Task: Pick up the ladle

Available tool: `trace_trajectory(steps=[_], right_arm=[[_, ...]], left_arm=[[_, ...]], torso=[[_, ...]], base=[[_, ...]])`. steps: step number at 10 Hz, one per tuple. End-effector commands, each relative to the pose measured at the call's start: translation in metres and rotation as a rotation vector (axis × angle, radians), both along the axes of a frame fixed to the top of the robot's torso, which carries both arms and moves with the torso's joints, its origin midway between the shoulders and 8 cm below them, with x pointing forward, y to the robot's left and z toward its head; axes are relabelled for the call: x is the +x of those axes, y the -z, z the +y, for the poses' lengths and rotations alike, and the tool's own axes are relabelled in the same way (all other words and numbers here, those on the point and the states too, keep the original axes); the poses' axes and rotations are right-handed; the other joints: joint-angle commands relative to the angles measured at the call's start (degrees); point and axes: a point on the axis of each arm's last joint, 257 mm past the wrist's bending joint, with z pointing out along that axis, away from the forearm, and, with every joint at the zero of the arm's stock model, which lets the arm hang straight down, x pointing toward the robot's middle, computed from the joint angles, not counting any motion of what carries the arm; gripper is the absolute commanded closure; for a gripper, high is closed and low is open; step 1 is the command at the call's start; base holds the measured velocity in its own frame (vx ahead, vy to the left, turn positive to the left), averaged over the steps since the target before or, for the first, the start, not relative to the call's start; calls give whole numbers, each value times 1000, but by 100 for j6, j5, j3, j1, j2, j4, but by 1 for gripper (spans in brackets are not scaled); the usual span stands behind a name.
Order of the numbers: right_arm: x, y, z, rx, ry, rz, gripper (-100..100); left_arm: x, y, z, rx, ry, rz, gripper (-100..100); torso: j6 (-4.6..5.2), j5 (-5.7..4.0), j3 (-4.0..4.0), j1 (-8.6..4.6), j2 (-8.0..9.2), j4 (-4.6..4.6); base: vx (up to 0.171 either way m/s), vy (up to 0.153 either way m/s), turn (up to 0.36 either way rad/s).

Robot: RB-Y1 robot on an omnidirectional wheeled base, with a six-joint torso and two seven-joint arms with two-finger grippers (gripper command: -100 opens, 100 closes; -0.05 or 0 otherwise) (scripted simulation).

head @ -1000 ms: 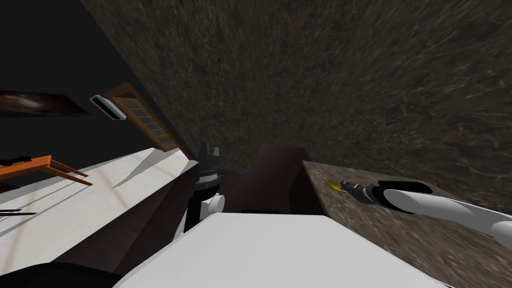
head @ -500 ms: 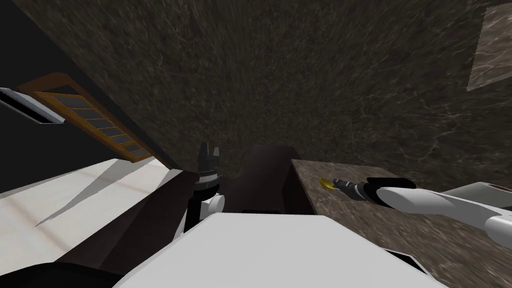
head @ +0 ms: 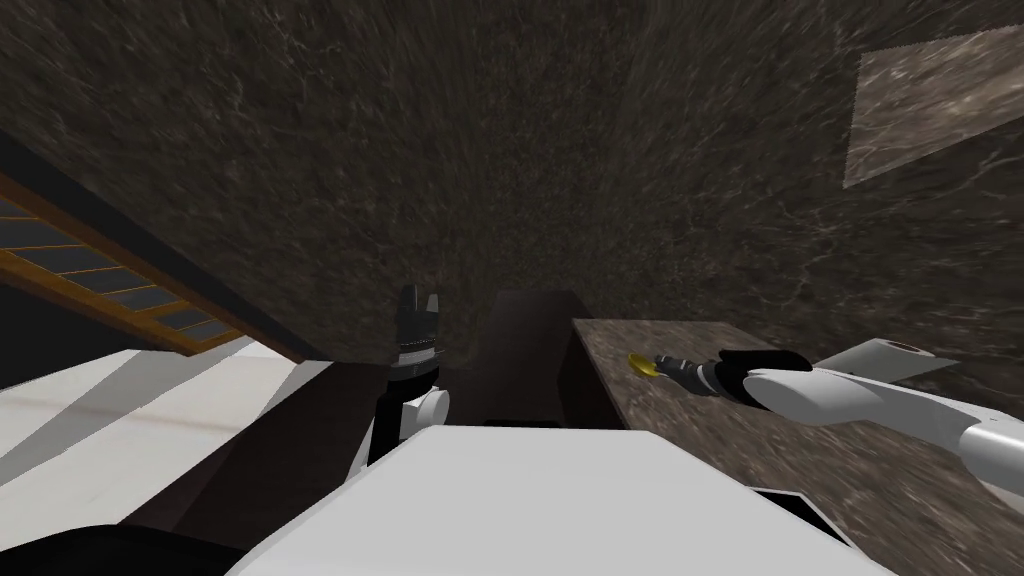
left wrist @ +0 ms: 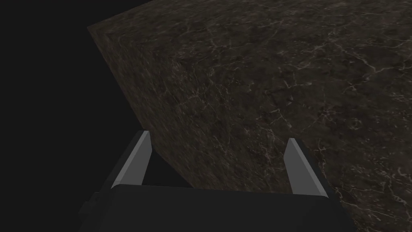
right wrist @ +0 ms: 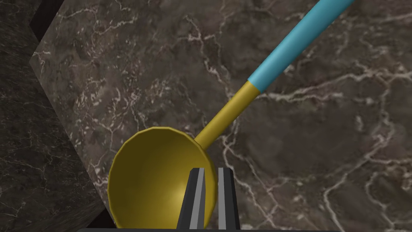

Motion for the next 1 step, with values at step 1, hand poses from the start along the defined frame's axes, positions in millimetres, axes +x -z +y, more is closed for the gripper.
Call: trace_trajectory(steps=[1], right_arm=[[0, 0, 0, 0, 0, 0, 0]], left_arm=[[0, 0, 0, 0, 0, 0, 0]], torso=[[0, 0, 0, 0, 0, 0]], base=[[7, 2, 10]])
